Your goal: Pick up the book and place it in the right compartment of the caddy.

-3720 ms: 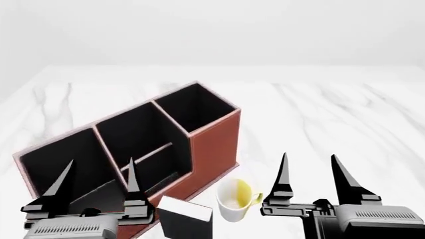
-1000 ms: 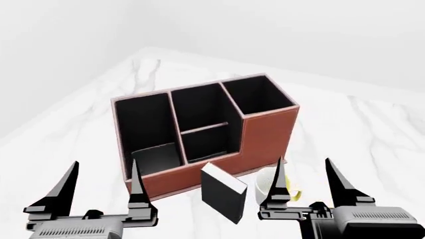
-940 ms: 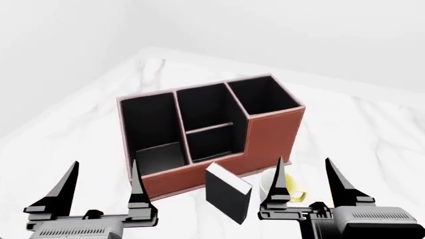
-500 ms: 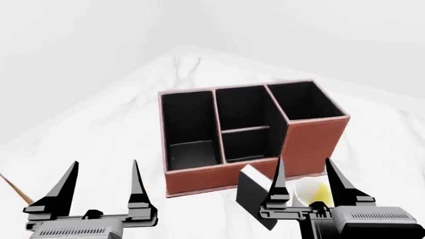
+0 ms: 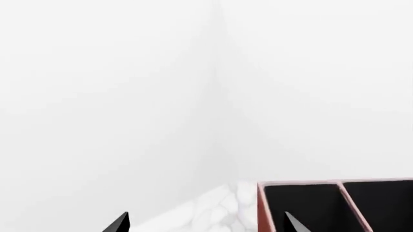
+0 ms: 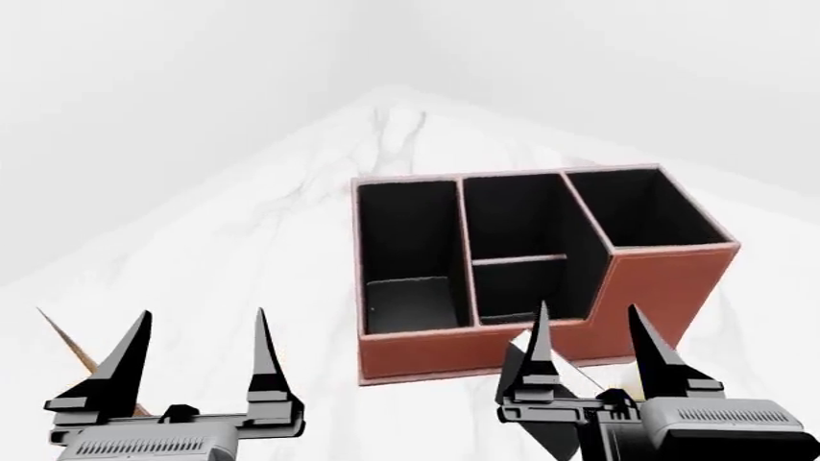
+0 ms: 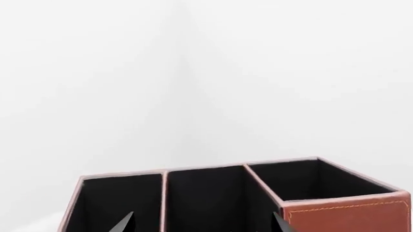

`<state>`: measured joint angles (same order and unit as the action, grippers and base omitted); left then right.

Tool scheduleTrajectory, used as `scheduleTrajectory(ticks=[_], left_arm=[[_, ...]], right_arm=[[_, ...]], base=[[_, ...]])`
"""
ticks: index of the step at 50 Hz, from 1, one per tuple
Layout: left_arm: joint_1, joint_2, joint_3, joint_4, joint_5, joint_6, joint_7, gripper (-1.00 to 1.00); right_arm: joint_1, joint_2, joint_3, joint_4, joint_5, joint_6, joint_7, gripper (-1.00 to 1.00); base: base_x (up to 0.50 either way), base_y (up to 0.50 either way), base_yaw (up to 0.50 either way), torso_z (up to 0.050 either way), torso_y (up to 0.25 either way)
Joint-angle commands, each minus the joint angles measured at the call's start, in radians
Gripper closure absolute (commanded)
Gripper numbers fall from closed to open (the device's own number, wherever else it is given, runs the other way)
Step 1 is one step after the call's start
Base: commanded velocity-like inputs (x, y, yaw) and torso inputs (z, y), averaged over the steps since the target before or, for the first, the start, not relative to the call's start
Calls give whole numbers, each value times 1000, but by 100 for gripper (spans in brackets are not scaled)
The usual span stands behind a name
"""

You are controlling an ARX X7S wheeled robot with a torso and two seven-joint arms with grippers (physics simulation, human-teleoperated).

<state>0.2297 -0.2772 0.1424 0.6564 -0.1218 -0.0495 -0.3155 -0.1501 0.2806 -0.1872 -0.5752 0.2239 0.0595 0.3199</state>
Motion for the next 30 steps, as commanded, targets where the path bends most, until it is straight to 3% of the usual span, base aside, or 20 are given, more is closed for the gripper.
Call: scheduleTrajectory(ticks=[1,7,30], left_arm=[[-2,-6,4,-1,-3,1,-6,-100],[-2,-10,7,-2,-4,3,-10,-100],[-7,-21,16,-7,-11,6,-23,-100]], right_arm=[[3,6,-4,6,12,-6,2,-100],[0,11,-9,3,7,-12,4,-100],[-3,25,-24,2,10,-30,6,-100]], base=[[391,266,0,0,0],[385,262,0,0,0],[42,29,0,0,0]])
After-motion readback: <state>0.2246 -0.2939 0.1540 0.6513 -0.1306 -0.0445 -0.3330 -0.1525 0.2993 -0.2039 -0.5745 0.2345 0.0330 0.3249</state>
